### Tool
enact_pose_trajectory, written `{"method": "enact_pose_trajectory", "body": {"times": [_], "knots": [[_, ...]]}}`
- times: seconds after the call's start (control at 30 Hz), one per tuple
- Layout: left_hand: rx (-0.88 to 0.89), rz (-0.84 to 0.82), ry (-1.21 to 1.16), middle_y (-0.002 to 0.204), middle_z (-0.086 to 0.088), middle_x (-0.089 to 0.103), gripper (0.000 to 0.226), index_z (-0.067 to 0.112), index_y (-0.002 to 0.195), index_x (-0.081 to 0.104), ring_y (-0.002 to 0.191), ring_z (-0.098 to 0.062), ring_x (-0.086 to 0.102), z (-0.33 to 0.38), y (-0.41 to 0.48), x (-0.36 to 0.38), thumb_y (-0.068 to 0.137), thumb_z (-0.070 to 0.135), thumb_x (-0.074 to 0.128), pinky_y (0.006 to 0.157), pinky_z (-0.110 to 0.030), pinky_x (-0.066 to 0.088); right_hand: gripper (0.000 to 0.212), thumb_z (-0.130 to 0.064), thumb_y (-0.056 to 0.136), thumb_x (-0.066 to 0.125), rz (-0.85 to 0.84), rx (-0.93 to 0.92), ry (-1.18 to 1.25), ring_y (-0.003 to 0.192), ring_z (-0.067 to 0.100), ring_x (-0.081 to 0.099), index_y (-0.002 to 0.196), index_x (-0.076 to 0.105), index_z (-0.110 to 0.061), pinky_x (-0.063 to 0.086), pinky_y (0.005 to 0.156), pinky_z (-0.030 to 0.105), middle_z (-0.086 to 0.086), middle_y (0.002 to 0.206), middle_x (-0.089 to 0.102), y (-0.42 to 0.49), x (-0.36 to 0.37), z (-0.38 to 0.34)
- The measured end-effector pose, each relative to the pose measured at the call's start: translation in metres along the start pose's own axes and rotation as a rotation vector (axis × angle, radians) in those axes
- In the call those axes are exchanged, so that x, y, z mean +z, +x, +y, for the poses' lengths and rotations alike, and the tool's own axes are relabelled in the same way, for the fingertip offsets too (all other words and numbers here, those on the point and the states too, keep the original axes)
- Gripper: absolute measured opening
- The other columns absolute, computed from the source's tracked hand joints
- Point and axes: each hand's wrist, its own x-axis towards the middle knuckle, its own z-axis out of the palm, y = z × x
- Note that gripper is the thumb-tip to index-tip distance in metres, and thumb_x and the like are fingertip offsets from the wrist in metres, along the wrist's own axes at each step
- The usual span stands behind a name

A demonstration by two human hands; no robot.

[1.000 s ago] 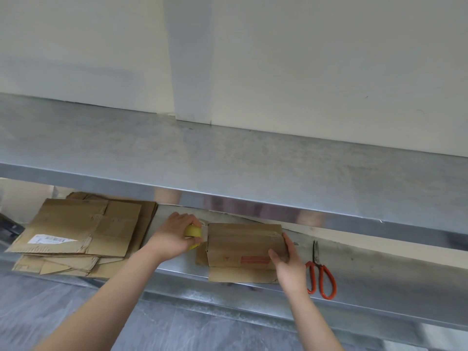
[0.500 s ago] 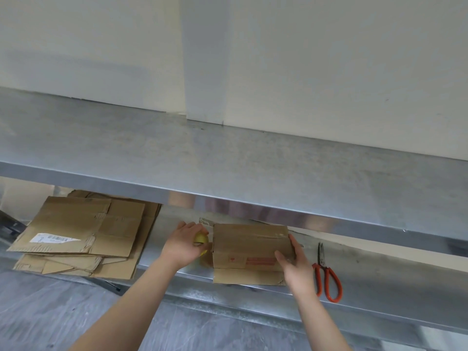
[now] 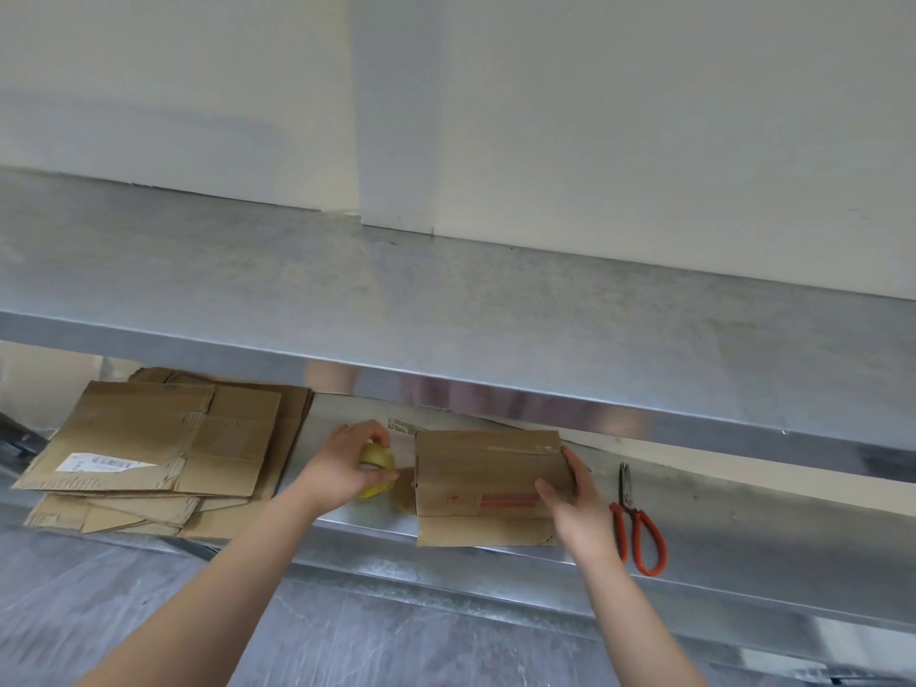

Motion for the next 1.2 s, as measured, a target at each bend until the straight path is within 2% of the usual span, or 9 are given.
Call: {"method": "enact_pose_trajectory", "body": {"times": [0.1, 0.23, 0.33, 0.43, 0.53, 0.7, 0.9, 1.03, 1.2], "knots": [[0.033, 0.049, 0.081, 0.092, 0.020, 0.052, 0.033, 0.029, 0.092, 0.049, 0.096, -0.014, 0.042, 0.008, 0.001, 0.000, 0.075, 0.032, 0.077, 0.070, -0.021, 0.034, 0.068, -0.030, 0.091, 0.065, -0.042, -0.054, -0.058, 0.086, 0.001, 0.055, 0.146, 0.027, -0.043, 0.043, 0.064, 0.008, -0.018, 0.131, 0.047, -0.002, -0.004, -0.004], [0.038, 0.072, 0.134, 0.089, 0.020, 0.051, 0.032, 0.029, 0.090, 0.049, 0.091, -0.015, 0.046, 0.017, 0.001, -0.003, 0.074, 0.031, 0.077, 0.069, -0.028, 0.033, 0.066, -0.035, 0.094, 0.060, -0.098, -0.121, -0.147, 0.132, 0.016, 0.045, 0.150, 0.025, -0.037, 0.039, 0.095, 0.022, -0.010, 0.149, 0.041, -0.006, -0.013, -0.006], [0.032, 0.060, 0.143, 0.089, 0.019, 0.052, 0.034, 0.029, 0.089, 0.048, 0.089, -0.013, 0.046, 0.022, 0.001, -0.003, 0.073, 0.030, 0.078, 0.065, -0.020, 0.033, 0.070, -0.045, 0.093, 0.058, -0.119, -0.221, -0.223, 0.134, 0.009, 0.039, 0.152, 0.022, -0.036, 0.035, 0.104, 0.023, -0.015, 0.149, 0.038, -0.016, -0.025, 0.006], [0.039, 0.066, 0.161, 0.091, 0.016, 0.053, 0.034, 0.027, 0.089, 0.048, 0.090, -0.014, 0.047, 0.026, 0.000, -0.002, 0.073, 0.029, 0.079, 0.067, -0.025, 0.034, 0.066, -0.047, 0.095, 0.051, -0.055, -0.274, -0.372, 0.134, 0.020, 0.042, 0.153, 0.024, -0.031, 0.036, 0.109, 0.036, -0.003, 0.147, 0.045, -0.025, -0.043, 0.035], [0.034, 0.076, 0.151, 0.091, 0.011, 0.056, 0.035, 0.025, 0.090, 0.050, 0.089, -0.016, 0.049, 0.028, -0.002, -0.001, 0.073, 0.028, 0.080, 0.070, -0.030, 0.036, 0.060, -0.054, 0.096, 0.032, 0.046, -0.217, -0.662, 0.147, 0.025, 0.023, 0.152, 0.027, -0.031, 0.021, 0.119, 0.045, 0.003, 0.156, 0.034, -0.030, -0.061, 0.076], [0.003, 0.078, 0.140, 0.092, 0.007, 0.057, 0.035, 0.022, 0.091, 0.051, 0.089, -0.018, 0.051, 0.028, -0.004, -0.001, 0.072, 0.027, 0.080, 0.072, -0.031, 0.039, 0.058, -0.051, 0.102, 0.022, 0.050, -0.017, -0.945, 0.150, 0.022, 0.012, 0.155, 0.012, -0.031, 0.018, 0.120, 0.046, -0.002, 0.162, 0.016, -0.029, -0.076, 0.110], [-0.015, 0.099, 0.152, 0.091, 0.004, 0.058, 0.035, 0.020, 0.092, 0.052, 0.088, -0.021, 0.052, 0.036, -0.009, 0.004, 0.072, 0.024, 0.081, 0.073, -0.032, 0.041, 0.048, -0.049, 0.097, 0.036, 0.172, 0.104, -1.078, 0.126, 0.020, 0.043, 0.139, 0.045, -0.027, 0.035, 0.094, 0.037, -0.003, 0.140, 0.049, -0.027, -0.063, 0.089], [-0.047, 0.111, 0.144, 0.091, 0.006, 0.056, 0.036, 0.021, 0.094, 0.052, 0.085, -0.019, 0.052, 0.044, -0.012, 0.001, 0.073, 0.026, 0.081, 0.069, -0.030, 0.040, 0.039, -0.036, 0.097, 0.045, 0.160, 0.224, -1.032, 0.116, 0.022, 0.054, 0.129, 0.044, -0.014, 0.041, 0.086, 0.032, 0.004, 0.126, 0.059, -0.010, -0.062, 0.075], [-0.090, 0.140, 0.108, 0.091, 0.006, 0.054, 0.037, 0.020, 0.096, 0.053, 0.085, -0.020, 0.052, 0.048, -0.018, 0.001, 0.073, 0.024, 0.081, 0.067, -0.030, 0.038, 0.029, -0.018, 0.100, 0.036, 0.108, 0.416, -0.896, 0.112, 0.022, 0.060, 0.124, 0.051, -0.014, 0.038, 0.089, 0.031, 0.005, 0.121, 0.063, 0.011, -0.060, 0.056]]}}
